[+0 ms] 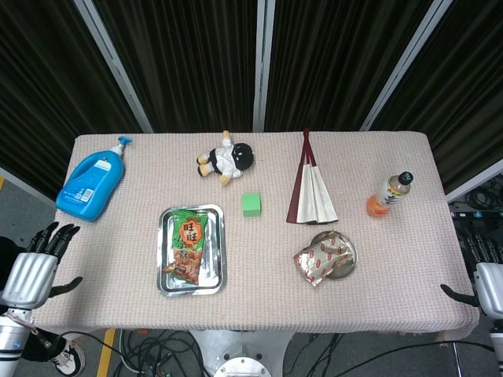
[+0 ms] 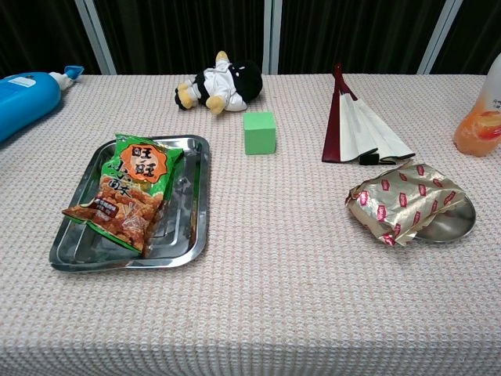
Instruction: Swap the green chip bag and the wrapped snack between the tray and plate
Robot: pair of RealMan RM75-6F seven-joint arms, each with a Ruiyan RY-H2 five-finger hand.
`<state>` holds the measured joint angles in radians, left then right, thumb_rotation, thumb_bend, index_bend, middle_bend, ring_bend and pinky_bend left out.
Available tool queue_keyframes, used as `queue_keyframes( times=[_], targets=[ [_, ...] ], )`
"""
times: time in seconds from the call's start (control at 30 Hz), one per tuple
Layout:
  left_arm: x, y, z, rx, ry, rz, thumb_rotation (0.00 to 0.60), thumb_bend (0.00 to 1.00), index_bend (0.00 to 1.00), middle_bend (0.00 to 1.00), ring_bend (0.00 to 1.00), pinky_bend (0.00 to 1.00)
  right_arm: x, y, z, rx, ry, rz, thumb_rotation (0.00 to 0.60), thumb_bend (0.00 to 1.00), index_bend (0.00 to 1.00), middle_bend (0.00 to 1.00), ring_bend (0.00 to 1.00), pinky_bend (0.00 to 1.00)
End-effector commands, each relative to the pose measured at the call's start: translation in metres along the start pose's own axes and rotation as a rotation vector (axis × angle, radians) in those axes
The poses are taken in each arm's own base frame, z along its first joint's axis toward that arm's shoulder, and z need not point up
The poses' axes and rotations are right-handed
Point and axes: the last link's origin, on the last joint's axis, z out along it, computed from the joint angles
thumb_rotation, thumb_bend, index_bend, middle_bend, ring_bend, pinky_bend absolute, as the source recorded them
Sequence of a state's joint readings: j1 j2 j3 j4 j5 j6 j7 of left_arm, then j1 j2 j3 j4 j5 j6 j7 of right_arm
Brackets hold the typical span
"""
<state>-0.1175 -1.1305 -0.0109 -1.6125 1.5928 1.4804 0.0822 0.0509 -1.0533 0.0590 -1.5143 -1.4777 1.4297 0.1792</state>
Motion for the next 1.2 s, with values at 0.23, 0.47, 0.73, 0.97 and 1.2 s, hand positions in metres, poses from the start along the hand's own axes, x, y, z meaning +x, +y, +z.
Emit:
queue_keyframes(
  times=[0.23,0.47,0.73,0.97,1.2],
  targets=[
    [-0.011,0.048,0.028,-0.260,-0.061,0.038,0.600,0.09,0.12,0.11,0.04,0.15,0.001,0.004,-0.001,-0.014,0.003,0.002,0.600,0.00,0.00,0.00,0.00,0.00],
    [-0.028,0.086,0.073,-0.387,-0.132,0.038,0.600,0.10,0.11,0.11,0.04,0.15,0.003,0.010,-0.002,-0.030,0.010,0.006,0.600,0.00,0.00,0.00,0.00,0.00],
    [-0.048,0.122,0.114,-0.498,-0.173,0.092,0.600,0.10,0.11,0.11,0.04,0.15,0.003,0.015,-0.001,-0.042,0.013,0.012,0.600,0.00,0.00,0.00,0.00,0.00],
    [-0.067,0.124,0.137,-0.534,-0.244,0.217,0.600,0.10,0.11,0.10,0.04,0.15,0.003,0.021,-0.001,-0.058,0.013,0.014,0.600,0.00,0.00,0.00,0.00,0.00],
    [-0.078,0.122,0.146,-0.553,-0.285,0.262,0.600,0.10,0.11,0.10,0.03,0.15,-0.001,0.026,-0.002,-0.075,0.001,0.018,0.600,0.00,0.00,0.00,0.00,0.00]
  ],
)
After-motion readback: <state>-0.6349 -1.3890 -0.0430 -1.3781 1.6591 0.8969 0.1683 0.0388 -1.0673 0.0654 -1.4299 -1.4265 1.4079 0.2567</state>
